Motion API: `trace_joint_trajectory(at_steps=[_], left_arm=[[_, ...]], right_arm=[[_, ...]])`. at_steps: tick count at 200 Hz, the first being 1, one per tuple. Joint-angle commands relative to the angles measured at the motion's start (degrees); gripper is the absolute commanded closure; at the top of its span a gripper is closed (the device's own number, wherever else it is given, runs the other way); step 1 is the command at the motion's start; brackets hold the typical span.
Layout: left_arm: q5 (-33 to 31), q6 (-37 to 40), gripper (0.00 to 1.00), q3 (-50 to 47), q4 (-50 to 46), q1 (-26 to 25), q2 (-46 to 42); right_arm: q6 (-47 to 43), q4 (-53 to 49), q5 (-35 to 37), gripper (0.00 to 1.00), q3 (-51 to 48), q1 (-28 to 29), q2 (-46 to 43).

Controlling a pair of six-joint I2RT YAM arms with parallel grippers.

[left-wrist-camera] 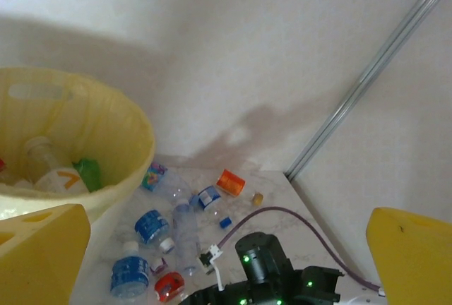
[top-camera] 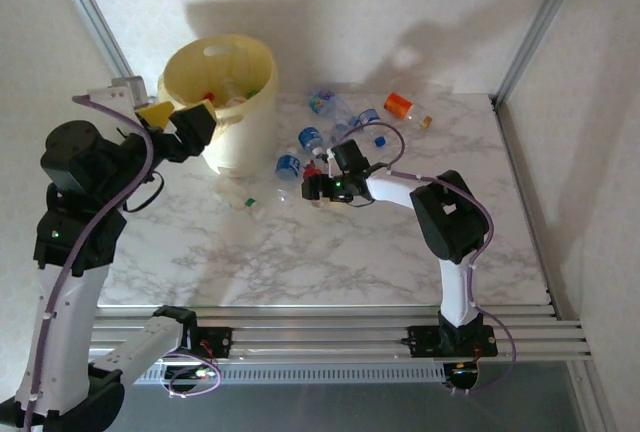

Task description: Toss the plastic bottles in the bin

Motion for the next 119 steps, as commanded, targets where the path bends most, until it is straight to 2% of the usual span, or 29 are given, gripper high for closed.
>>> trace_joint_trajectory(at_steps=[1,33,74,90,119], left_arm=[[2.29,-1.60,0.01,-1.93,2.87,-0.82,-0.06],[0.24,-2.75,0.01,-5.59,6.25,-4.67,1.09],[-8.80,-2.66,0.00,-9.93,10.71,-19.62,5.87],[-8.26,-4.92,0.00,-13.09,15.45,-23.24,8.36],[-5.10,-11.41,0.01,-18.66,25.21,-26.76,13.25]], right_arm=[[0.45,1.41,0.87,0.37,-3.73,0.37,-5.30],[1.43,4.56,1.42,0.42,-10.85,0.53,-14.15],[0.35,7.30,3.56,0.45,-20.29,1.53,-31.10],[-0.85,8.67,4.79,0.46,-23.36,2.53,-37.99],[-3.92,10.72,7.83,0.46,-27.95,4.93,-49.57]])
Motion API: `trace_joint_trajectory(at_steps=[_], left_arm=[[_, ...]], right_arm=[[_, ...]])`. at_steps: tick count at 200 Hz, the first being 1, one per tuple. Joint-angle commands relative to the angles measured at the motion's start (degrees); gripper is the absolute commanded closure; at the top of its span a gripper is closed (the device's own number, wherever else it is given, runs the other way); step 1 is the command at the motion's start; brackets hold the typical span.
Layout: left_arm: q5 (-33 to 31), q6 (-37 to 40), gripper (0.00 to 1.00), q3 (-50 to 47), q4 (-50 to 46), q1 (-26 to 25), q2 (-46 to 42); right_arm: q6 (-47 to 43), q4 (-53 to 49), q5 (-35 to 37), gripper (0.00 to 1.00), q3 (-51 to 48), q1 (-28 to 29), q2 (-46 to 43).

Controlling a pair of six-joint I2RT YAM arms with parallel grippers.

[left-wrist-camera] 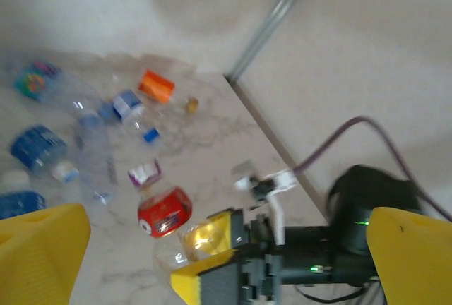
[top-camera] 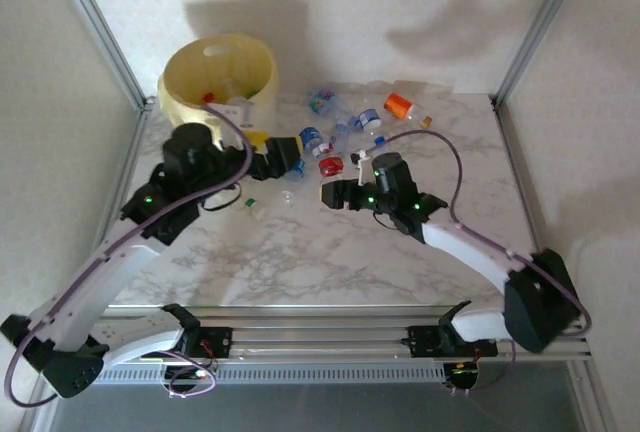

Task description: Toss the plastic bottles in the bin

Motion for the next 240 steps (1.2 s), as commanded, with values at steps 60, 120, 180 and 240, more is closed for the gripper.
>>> trace_joint_trajectory(at_steps=[60,120,180,240], left_arm=[[1.06,-12.68,0.01,-6.57,17.27,-5.68,10.10],[0.76,-14.93,0.16,-7.19,20.13,-5.70,13.21],[0.63,-14.34,0.41,-5.86,19.19,-5.46,15.59],[-0.50,-12.48,0.67,-5.60,16.56,-5.00,14.70]], right_arm=[[-5.36,7.83,3.65,0.49,-8.93,4.44,-16.30],[-7.09,8.70,1.33,0.51,-9.46,7.53,-16.72],[-8.31,8.89,-1.37,0.52,-9.42,8.81,-16.36],[-8.46,8.78,-2.93,0.52,-9.50,8.96,-15.35]])
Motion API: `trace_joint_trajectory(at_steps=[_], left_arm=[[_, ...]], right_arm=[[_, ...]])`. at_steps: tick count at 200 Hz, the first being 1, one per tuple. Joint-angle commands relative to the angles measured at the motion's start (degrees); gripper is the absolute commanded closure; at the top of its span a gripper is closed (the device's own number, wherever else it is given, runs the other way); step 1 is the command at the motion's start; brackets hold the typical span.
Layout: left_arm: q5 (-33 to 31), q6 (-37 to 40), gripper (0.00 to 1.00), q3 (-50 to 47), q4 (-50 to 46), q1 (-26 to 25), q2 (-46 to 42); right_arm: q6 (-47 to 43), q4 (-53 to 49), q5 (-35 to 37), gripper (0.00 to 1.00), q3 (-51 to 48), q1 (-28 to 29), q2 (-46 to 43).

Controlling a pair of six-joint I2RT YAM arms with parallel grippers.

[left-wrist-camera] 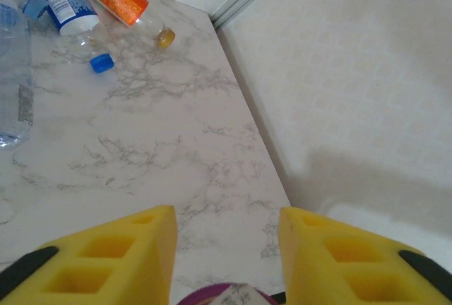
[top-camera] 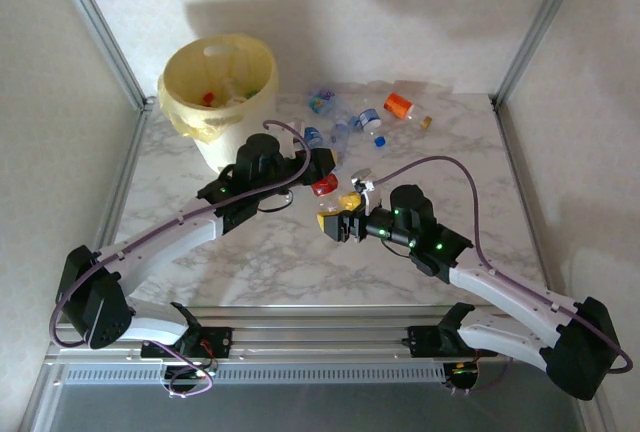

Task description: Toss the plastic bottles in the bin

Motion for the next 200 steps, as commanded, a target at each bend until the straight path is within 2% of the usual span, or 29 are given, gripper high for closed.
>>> trace_joint_trajectory(at_steps=[1,23,72,98,129,145,200], left_arm=[[-0.90,1.89,0.68,1.33,-1.99,0.32,-0.36],[-1.11,2.26,0.77,1.24,-2.58,0.51,-1.01],[-1.64,3.16,0.84,1.42,-4.04,0.51,-1.27],[-1.77,3.93,0.88,1.90,-4.69,0.51,-1.44],[-3.32,6.57,0.91,3.74,-7.46,0.68,-1.94],[-5.02,8.74,0.93,5.82,-10.32,1.40,-2.53],[-10.75,17.12,0.93,16.86,-20.28,6.42,-4.86]], right_arm=[[-1.27,3.10,-2.21,0.52,0.22,0.74,0.08],[-1.25,3.02,-2.40,0.51,0.19,0.78,0.17],[-1.15,2.84,-2.25,0.47,0.03,0.78,0.19],[-1.19,2.60,-2.22,0.37,0.06,0.77,0.56],[-0.70,1.38,0.38,0.10,-0.10,0.78,0.80],[-0.12,0.82,1.87,0.02,-0.09,0.77,0.62],[0.93,-0.32,3.53,0.01,-0.31,0.67,0.21]])
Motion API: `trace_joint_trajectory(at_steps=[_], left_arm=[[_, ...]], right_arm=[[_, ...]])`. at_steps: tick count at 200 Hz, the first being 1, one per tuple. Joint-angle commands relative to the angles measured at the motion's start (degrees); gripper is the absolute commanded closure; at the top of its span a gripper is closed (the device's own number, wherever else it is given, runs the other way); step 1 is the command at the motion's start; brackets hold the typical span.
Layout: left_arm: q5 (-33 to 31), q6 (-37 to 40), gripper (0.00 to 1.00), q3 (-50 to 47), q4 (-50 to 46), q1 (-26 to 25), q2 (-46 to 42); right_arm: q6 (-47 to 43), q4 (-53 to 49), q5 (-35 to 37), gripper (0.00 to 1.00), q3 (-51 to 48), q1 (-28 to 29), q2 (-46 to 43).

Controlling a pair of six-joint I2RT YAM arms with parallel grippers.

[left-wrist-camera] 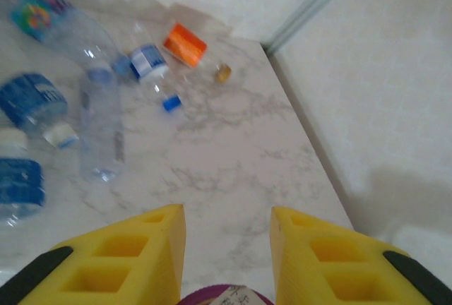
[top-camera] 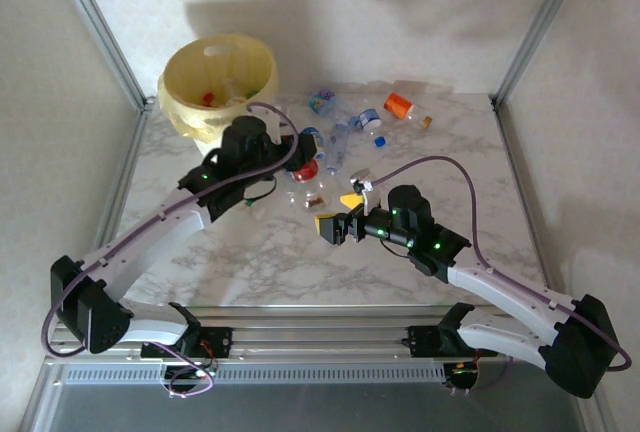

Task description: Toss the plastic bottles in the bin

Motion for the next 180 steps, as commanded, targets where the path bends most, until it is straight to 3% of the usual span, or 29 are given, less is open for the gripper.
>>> trace_joint_trajectory(at_steps=[1,45,107,180], left_arm=[[-4.81,6.40,0.93,6.91,-5.28,1.71,-2.94],[-14.86,13.84,0.94,17.02,-7.91,4.92,-6.59],[-31.60,29.13,0.94,17.09,5.70,6.40,-13.37],[-32.37,34.98,0.94,12.81,16.43,7.77,-15.37]], right_arm=[[0.83,-0.32,2.12,0.01,-0.21,0.46,-0.57],[1.10,-0.42,4.90,0.01,-1.54,0.41,-1.79],[1.15,-0.10,5.28,0.01,-1.37,0.32,-0.66],[1.10,0.11,5.19,0.01,-1.46,0.34,-0.32]])
